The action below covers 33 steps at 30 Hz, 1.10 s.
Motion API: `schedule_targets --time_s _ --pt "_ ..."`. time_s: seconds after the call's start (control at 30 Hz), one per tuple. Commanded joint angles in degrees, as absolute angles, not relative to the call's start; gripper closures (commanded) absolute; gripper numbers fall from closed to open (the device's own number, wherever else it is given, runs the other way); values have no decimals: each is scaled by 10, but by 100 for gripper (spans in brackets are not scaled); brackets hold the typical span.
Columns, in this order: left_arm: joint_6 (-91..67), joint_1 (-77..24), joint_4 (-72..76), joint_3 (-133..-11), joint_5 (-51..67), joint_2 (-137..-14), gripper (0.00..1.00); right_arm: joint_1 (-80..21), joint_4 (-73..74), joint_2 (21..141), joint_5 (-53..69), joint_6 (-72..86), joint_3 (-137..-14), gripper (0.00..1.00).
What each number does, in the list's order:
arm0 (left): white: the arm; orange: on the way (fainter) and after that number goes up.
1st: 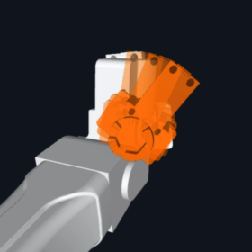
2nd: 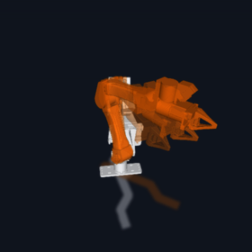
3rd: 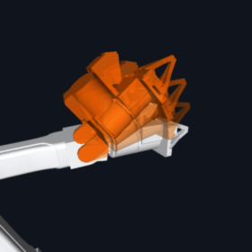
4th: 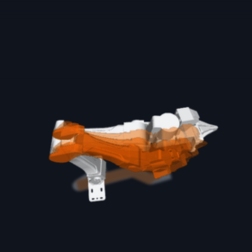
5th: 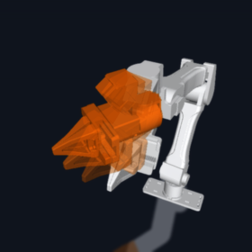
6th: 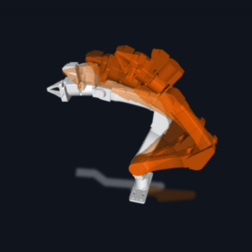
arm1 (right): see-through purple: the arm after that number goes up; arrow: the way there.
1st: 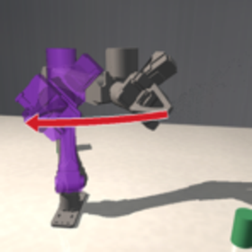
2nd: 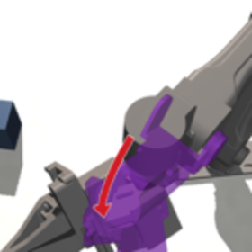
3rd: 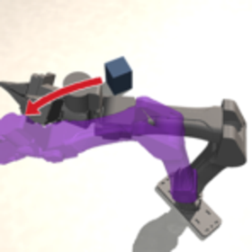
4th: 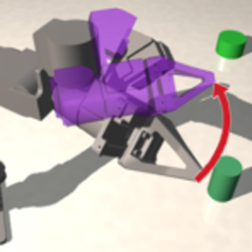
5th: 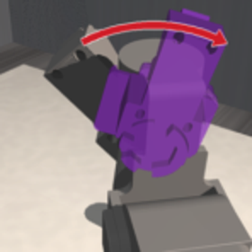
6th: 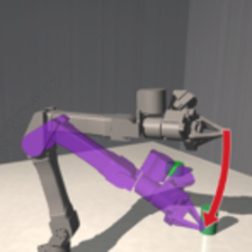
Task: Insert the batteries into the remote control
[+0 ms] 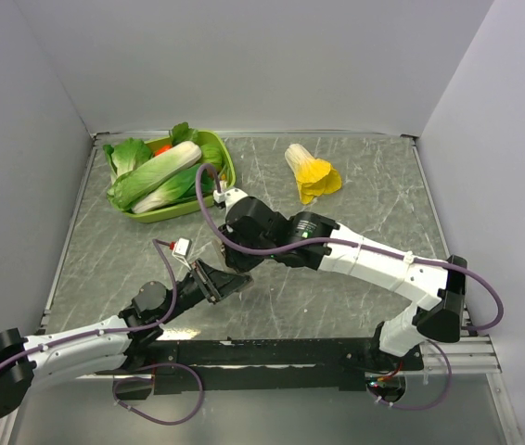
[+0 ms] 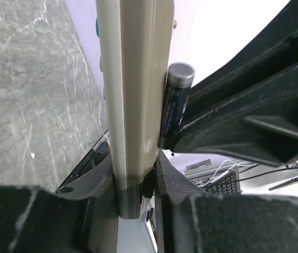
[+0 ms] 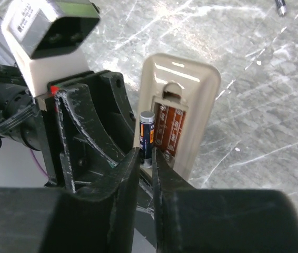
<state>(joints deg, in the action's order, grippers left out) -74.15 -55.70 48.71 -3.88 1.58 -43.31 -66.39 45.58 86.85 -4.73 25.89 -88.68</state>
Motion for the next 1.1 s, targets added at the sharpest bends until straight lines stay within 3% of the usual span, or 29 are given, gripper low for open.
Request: schedule_targets --time_s 0.0,0.33,1.07 --pt "-734 -559 522 -61 14 -425 99 -669 466 878 -40 256 -921 84" --pt "-740 -560 523 -57 14 -417 99 -668 506 867 -48 250 -933 85" --pt "-750 -559 555 -53 27 -427 99 -668 510 890 -26 242 -940 74"
